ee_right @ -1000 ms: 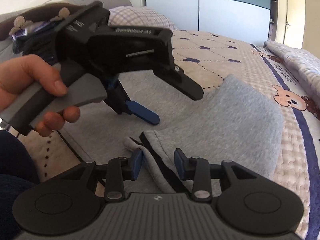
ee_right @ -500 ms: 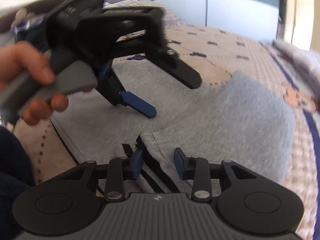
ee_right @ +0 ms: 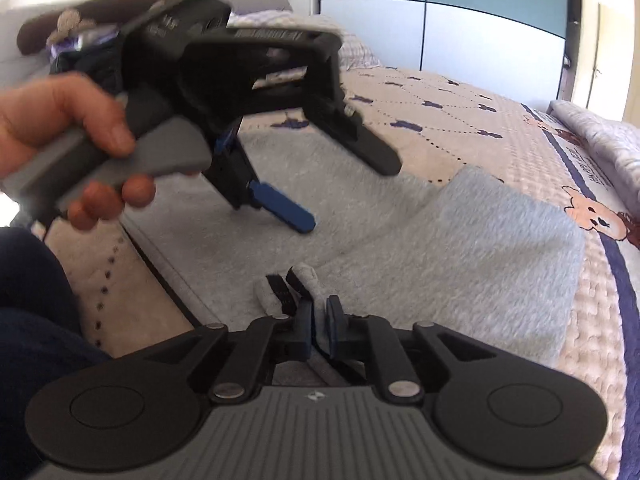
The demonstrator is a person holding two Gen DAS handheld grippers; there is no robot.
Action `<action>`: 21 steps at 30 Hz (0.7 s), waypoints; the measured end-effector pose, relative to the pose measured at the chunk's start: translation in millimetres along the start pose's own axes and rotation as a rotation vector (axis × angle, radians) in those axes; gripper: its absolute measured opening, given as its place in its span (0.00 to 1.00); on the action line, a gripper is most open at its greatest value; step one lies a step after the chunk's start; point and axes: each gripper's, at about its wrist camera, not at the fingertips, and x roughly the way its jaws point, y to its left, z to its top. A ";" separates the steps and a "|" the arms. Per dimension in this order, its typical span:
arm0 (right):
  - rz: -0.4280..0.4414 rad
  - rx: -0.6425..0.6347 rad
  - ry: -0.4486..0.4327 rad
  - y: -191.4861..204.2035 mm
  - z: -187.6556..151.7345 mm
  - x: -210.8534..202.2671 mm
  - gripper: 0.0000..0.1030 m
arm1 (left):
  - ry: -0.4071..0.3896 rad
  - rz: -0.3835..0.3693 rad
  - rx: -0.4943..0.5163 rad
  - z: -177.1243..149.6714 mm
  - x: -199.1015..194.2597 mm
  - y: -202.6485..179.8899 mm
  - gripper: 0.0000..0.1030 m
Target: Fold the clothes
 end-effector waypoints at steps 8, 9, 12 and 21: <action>-0.031 -0.009 0.031 7.9 7.1 23.3 0.46 | -0.008 0.000 -0.012 2.4 -1.6 2.9 1.00; -0.016 0.012 0.036 5.2 8.1 24.7 0.38 | -0.007 -0.001 -0.011 2.3 -2.1 2.9 1.00; 0.015 -0.002 0.038 7.0 10.0 26.5 0.20 | -0.016 -0.005 -0.013 2.7 -6.5 3.6 1.00; 0.169 0.112 -0.068 0.8 20.3 -11.7 0.15 | -0.017 -0.133 -0.094 6.9 4.4 0.4 1.00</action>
